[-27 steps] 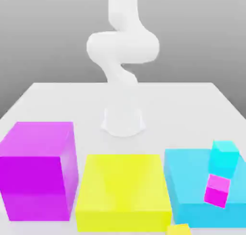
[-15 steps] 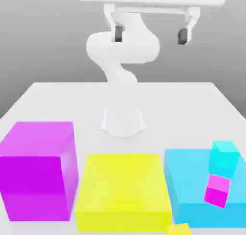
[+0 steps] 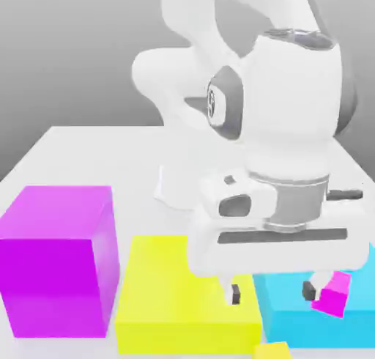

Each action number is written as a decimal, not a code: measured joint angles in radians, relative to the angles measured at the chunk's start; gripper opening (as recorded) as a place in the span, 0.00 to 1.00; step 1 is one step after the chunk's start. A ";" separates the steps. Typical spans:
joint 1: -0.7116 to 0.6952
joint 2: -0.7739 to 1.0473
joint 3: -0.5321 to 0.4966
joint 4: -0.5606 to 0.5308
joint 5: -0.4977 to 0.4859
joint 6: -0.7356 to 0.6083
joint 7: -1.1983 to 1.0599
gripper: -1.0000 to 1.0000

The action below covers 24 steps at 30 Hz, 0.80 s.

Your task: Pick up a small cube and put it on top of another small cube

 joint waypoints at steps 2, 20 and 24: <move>0.009 0.071 0.005 0.003 0.002 0.020 0.005 0.50; 0.027 0.063 0.027 -0.005 0.030 -0.003 0.005 0.00; 0.056 -0.084 0.078 -0.035 0.084 -0.114 0.011 0.00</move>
